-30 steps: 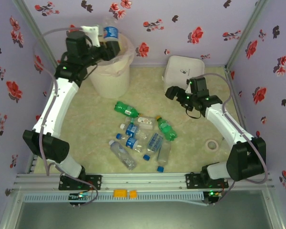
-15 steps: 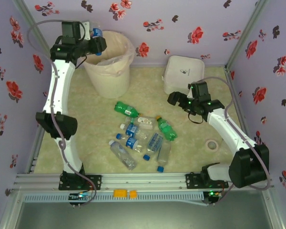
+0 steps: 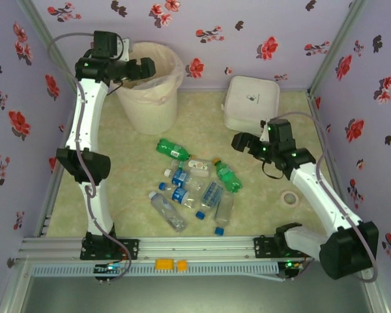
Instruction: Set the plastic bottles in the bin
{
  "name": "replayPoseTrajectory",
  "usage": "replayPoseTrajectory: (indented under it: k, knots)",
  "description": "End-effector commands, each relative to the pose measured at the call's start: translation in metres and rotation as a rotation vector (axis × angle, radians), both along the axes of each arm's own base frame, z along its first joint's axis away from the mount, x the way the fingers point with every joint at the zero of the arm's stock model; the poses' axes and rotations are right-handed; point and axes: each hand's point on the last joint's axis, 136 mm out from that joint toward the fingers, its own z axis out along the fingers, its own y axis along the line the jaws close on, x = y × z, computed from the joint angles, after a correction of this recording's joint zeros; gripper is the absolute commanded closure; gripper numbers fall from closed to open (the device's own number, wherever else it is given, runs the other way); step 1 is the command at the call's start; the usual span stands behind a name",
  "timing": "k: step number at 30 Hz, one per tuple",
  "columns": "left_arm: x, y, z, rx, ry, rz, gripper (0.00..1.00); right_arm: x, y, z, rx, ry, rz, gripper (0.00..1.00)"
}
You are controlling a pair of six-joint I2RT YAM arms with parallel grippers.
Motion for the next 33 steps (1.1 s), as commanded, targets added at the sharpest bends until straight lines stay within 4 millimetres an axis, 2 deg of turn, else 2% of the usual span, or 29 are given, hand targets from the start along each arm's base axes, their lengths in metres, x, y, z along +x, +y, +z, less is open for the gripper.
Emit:
replayPoseTrajectory:
  k: [1, 10, 13, 17, 21, 26, 30, 33]
  knots:
    - [-0.018, -0.006, 0.044, -0.018, -0.100, -0.019, 0.00, -0.008, 0.001, 0.000, -0.029, -0.054, 0.039, 0.00]
    - [-0.059, -0.016, 0.096, -0.078, -0.280, -0.043, 0.00, -0.021, -0.001, -0.011, -0.151, -0.021, 0.129, 0.01]
    - [-0.079, -0.017, 0.101, -0.131, -0.347, -0.037, 0.00, -0.025, -0.007, -0.020, -0.261, 0.030, 0.182, 0.00]
    - [-0.106, -0.012, 0.091, -0.208, -0.410, -0.013, 0.00, -0.023, -0.008, -0.027, -0.339, 0.078, 0.238, 0.00]
    - [-0.129, -0.008, 0.060, -0.272, -0.397, 0.012, 0.00, -0.019, 0.004, -0.037, -0.363, 0.123, 0.307, 0.03]
    - [-0.151, -0.014, 0.002, -0.316, -0.296, 0.027, 0.00, -0.023, 0.029, -0.061, -0.414, 0.214, 0.430, 0.07]
    - [-0.161, -0.027, -0.048, -0.435, -0.202, 0.064, 0.00, -0.023, 0.042, -0.085, -0.457, 0.279, 0.492, 0.08]
    - [-0.165, -0.044, -0.075, -0.476, -0.133, 0.094, 0.00, -0.019, 0.044, -0.100, -0.490, 0.310, 0.496, 0.09]
